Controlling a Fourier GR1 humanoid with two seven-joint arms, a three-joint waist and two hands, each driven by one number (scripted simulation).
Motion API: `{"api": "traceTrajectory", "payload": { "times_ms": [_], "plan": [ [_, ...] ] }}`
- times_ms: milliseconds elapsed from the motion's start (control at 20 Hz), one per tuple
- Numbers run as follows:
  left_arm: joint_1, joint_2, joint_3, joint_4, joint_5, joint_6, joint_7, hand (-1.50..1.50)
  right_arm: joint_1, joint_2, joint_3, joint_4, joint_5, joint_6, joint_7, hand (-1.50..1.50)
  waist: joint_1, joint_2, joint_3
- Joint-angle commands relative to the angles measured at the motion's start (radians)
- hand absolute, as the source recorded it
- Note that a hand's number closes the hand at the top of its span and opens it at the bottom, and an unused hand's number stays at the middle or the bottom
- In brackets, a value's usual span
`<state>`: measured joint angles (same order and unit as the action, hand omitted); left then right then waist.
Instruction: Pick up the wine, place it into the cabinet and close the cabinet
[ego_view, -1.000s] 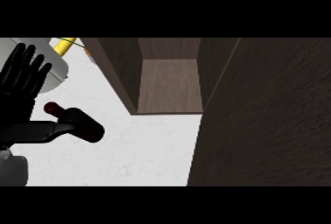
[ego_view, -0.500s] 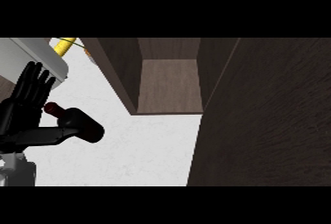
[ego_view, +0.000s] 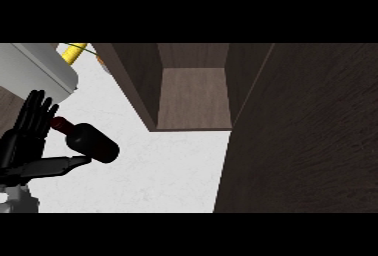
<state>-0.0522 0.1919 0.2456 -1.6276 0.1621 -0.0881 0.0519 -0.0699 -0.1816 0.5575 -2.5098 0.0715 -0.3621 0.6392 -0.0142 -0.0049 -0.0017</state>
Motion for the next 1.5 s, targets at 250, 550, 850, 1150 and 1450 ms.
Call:
{"api": "traceTrajectory", "payload": {
  "times_ms": [250, 550, 850, 1150, 1450],
  "plan": [
    [-0.002, -0.022, -0.003, 0.238, -0.054, -0.031, -0.186, -1.50, 0.105, -0.086, 0.072, -0.211, 0.108, -0.009, 0.004, -1.50, -0.015, 0.001, 0.000],
    [-0.008, 0.018, 0.038, 0.347, -0.042, -0.072, -0.254, -1.50, 0.016, -0.095, 0.010, -0.221, 0.099, -0.041, 0.109, -1.50, -0.003, 0.002, 0.000],
    [-0.044, -0.019, 0.033, 0.440, -0.083, -0.018, -0.341, -1.50, -0.018, -0.101, -0.035, -0.189, 0.059, -0.052, 0.088, -1.50, 0.000, 0.003, 0.001],
    [-0.114, -0.011, 0.039, 0.640, -0.080, -0.071, -0.445, -1.50, 0.055, -0.108, 0.061, -0.175, 0.094, -0.060, 0.006, -1.50, -0.004, 0.003, 0.001],
    [-0.100, 0.045, 0.069, 0.753, -0.015, -0.222, -0.454, -1.50, 0.003, -0.111, 0.082, -0.194, 0.149, -0.116, 0.084, -1.50, -0.006, 0.000, -0.001]
  ]
}}
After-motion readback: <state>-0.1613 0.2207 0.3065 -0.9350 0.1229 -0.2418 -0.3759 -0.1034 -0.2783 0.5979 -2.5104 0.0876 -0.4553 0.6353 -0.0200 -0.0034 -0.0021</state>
